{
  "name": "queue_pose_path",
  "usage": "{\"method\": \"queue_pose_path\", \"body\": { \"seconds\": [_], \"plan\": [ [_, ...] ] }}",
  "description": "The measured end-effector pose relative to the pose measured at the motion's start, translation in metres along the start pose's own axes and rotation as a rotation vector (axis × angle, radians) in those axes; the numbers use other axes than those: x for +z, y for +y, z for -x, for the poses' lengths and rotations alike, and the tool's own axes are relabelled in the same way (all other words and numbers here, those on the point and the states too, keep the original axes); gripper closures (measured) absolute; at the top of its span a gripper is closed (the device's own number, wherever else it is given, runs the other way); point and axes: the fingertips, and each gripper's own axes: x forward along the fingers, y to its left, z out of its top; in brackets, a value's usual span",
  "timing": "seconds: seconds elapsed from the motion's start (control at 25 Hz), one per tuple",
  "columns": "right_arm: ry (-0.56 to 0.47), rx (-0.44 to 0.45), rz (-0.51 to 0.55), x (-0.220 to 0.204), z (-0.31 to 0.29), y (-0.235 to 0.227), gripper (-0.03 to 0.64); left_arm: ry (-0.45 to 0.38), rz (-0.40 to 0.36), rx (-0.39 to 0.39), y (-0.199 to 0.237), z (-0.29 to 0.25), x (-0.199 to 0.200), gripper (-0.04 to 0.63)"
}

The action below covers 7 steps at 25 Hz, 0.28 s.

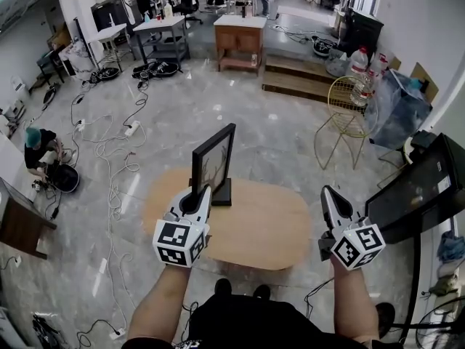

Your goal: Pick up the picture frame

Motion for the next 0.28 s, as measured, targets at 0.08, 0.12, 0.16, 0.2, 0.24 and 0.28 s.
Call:
{"method": "queue_pose_path", "body": {
  "seconds": [0.08, 0.12, 0.16, 0.2, 0.24, 0.28],
  "plan": [
    [-0.001, -0.006, -0.002, 0.0012, 0.0001, -0.0033, 0.615, 0.006, 0.001, -0.001, -0.0003, -0.0011, -0.0004, 0.577],
    [-0.002, -0.009, -0.002, 0.0017, 0.0003, -0.0043, 0.615, 0.008, 0.003, 0.0, -0.0006, -0.0014, -0.0009, 0.577],
    [-0.004, -0.01, -0.002, 0.0023, 0.0003, -0.005, 0.615, 0.009, 0.005, 0.001, -0.0011, -0.0015, -0.0014, 0.577],
    [-0.005, -0.011, -0.002, 0.0027, 0.0003, -0.0053, 0.615, 0.009, 0.007, 0.002, -0.0016, -0.0014, -0.0018, 0.577],
    [-0.007, -0.012, -0.002, 0.0031, 0.0003, -0.0053, 0.615, 0.008, 0.009, 0.003, -0.0022, -0.0012, -0.0021, 0.577],
    [-0.009, -0.012, -0.003, 0.0034, 0.0002, -0.0053, 0.615, 0.008, 0.012, 0.004, -0.0029, -0.001, -0.0023, 0.577]
  ]
}}
